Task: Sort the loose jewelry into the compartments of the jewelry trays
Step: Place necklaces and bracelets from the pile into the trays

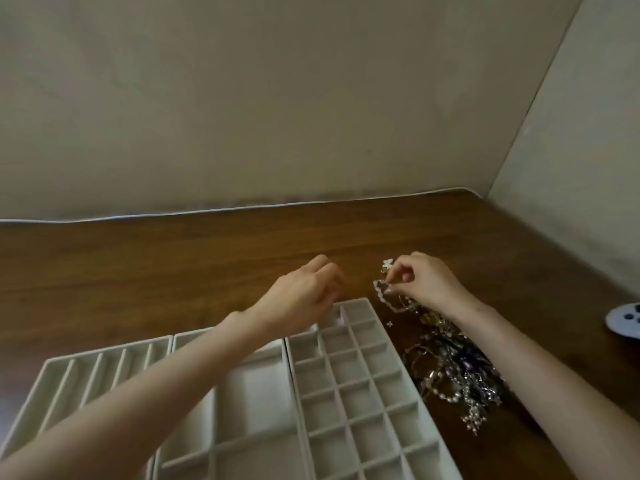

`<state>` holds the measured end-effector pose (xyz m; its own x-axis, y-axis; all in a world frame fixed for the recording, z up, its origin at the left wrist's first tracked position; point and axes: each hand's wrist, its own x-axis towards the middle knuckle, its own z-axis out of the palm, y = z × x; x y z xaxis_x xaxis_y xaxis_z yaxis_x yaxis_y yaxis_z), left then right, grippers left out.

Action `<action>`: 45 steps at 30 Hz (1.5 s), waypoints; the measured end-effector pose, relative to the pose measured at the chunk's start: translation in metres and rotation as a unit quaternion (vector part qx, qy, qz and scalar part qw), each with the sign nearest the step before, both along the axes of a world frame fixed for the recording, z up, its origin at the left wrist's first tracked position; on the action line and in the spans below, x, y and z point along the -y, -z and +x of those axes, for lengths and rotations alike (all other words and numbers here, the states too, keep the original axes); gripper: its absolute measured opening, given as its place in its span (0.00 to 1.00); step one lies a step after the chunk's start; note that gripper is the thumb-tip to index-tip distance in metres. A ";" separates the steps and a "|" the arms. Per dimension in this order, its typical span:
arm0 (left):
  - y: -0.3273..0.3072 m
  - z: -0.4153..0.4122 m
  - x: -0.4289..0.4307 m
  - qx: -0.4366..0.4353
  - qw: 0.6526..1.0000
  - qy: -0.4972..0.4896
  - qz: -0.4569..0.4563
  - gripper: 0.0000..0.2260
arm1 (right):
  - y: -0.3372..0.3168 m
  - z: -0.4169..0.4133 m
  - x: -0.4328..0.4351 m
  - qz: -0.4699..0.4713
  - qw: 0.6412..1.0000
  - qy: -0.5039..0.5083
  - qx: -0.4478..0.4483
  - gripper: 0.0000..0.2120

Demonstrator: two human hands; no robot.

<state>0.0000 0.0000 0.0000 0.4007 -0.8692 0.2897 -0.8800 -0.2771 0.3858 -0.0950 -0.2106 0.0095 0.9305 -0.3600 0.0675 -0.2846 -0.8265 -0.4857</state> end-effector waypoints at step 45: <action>-0.043 -0.062 -0.026 -0.253 0.938 -0.182 -0.150 0.15 | -0.070 -0.033 -0.072 0.039 0.952 -0.080 0.293 0.04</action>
